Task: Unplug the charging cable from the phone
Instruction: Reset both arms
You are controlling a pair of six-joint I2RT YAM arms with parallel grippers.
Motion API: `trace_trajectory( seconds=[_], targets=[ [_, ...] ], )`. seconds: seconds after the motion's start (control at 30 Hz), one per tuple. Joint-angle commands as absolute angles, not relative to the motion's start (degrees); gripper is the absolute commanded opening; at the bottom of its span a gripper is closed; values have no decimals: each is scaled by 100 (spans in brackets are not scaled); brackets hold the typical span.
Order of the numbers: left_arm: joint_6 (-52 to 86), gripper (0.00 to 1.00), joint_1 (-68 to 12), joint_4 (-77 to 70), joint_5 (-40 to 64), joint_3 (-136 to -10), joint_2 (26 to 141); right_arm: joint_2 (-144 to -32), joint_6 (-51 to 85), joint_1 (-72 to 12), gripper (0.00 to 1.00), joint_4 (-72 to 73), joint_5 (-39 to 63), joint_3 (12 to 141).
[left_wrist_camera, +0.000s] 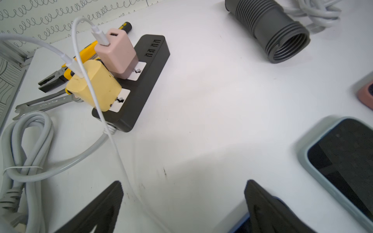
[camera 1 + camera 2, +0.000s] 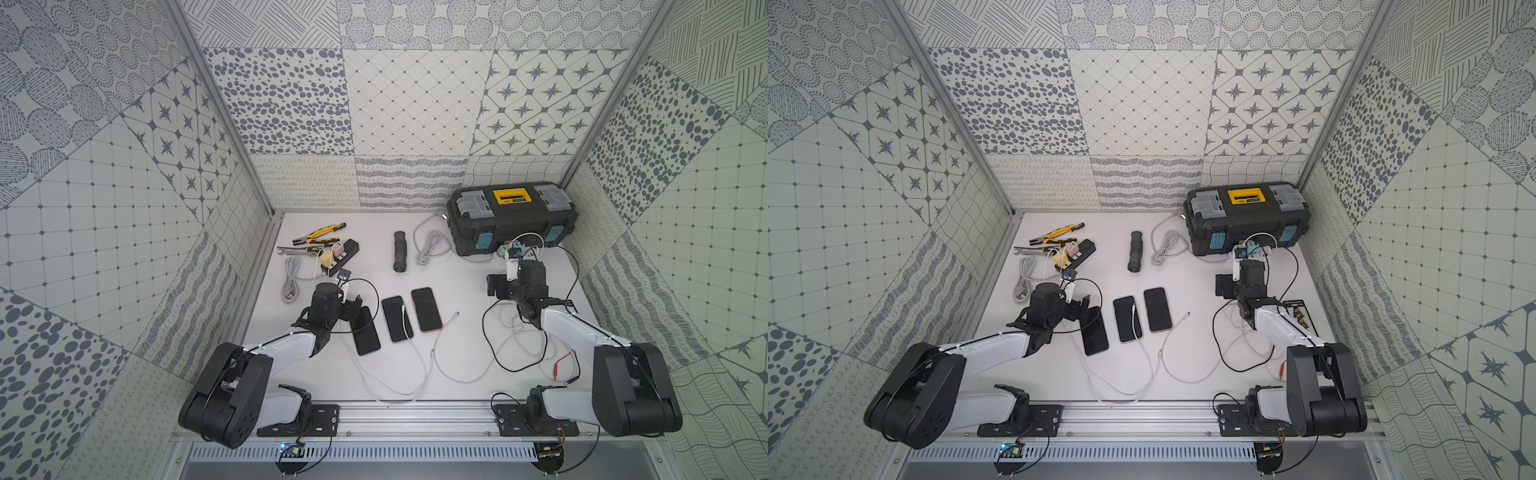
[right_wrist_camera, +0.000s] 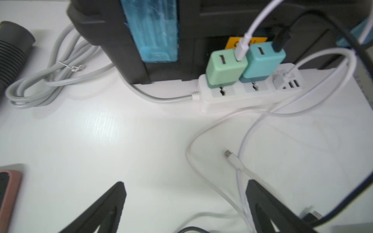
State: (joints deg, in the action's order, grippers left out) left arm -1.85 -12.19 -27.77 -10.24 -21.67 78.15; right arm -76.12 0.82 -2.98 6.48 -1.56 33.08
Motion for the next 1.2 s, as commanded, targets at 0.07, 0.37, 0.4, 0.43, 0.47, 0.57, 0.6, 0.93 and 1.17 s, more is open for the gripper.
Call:
trace_trajectory(
  seconds=[0.07, 0.37, 0.4, 0.43, 0.47, 0.57, 0.6, 0.93, 1.17],
  targets=[
    [-648, 98, -1094, -5573, -958, -1814, 8520, -8010, 271, 127, 97, 3170, 376, 2744],
    [-311, 98, -976, -6673, -1420, -1467, 8905, -8843, 314, 140, 97, 5310, 819, 2148],
    [-315, 98, -974, -6922, -1415, -1382, 8982, -8967, 315, 141, 97, 5671, 818, 2024],
    [-250, 98, -970, -7126, -1405, -1272, 9082, -9055, 323, 141, 97, 6014, 828, 1909],
    [-371, 98, -975, -7454, -1339, -1218, 9316, -9010, 310, 140, 97, 6081, 841, 1821],
    [-220, 98, -996, -7058, -1550, -1338, 9167, -9022, 316, 132, 97, 6265, 802, 1727],
    [-274, 98, -989, -7037, -1559, -1400, 9223, -9010, 310, 131, 97, 6248, 787, 1716],
    [-360, 98, -1017, -7510, -1591, -1257, 9351, -9018, 325, 132, 97, 6312, 758, 1688],
    [-351, 98, -1019, -7435, -1609, -1292, 9334, -9009, 385, 132, 97, 6337, 613, 1664]
  ],
)
